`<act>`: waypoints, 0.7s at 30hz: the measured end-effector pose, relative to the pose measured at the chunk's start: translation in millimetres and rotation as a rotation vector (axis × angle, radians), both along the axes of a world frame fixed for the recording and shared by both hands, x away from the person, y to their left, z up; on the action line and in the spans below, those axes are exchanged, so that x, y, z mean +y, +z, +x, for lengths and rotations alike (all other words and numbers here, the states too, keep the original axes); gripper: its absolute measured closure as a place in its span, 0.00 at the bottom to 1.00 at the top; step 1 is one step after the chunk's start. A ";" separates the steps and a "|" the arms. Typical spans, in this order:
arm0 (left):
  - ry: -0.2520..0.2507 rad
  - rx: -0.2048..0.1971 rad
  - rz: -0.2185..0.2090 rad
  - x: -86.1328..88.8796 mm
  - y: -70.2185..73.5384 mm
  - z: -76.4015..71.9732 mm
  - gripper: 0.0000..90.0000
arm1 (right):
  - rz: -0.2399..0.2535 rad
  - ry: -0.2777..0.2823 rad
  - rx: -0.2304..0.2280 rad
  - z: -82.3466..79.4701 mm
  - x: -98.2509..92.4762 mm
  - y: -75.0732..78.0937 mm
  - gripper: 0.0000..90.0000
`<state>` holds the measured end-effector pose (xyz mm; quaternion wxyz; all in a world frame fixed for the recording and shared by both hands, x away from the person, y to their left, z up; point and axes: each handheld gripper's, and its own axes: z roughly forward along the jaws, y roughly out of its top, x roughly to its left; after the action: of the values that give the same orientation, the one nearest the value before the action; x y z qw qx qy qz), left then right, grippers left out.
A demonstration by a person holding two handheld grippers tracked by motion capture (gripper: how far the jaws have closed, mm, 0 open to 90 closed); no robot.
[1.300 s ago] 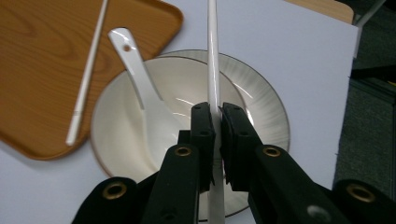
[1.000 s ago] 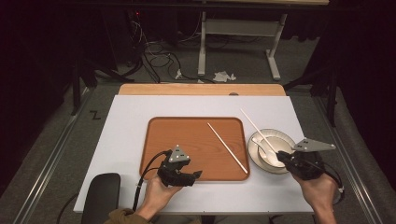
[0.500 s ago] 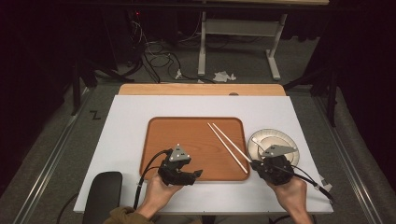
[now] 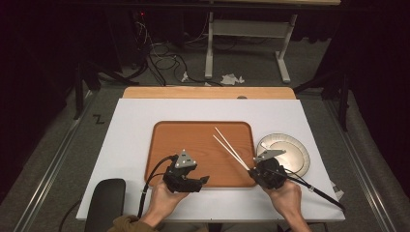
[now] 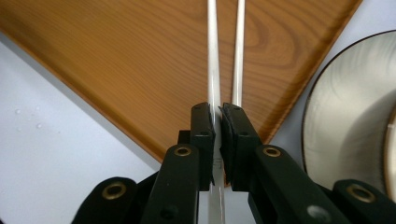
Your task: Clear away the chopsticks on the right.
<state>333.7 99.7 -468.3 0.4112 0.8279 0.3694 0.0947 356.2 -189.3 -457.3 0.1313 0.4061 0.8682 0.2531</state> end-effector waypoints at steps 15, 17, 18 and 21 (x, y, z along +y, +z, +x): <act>0.072 -0.001 -0.005 14.8 0.0 -10.1 0.41 | -0.096 -0.022 0.026 26.1 24.3 -20.3 0.94; 0.082 0.000 -0.004 16.4 -0.2 -11.9 0.41 | -0.101 -0.026 0.026 29.0 25.1 -21.6 0.94; 0.086 -0.001 -0.001 17.4 -0.2 -12.7 0.41 | -0.107 -0.022 0.020 30.6 25.4 -22.8 0.94; 0.103 -0.001 -0.003 20.1 -0.2 -14.8 0.41 | -0.106 -0.014 0.026 34.3 27.7 -25.8 0.93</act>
<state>318.9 119.9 -468.5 0.4074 0.8072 0.4113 0.1154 390.5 -161.6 -483.0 0.1433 0.4078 0.8792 0.2005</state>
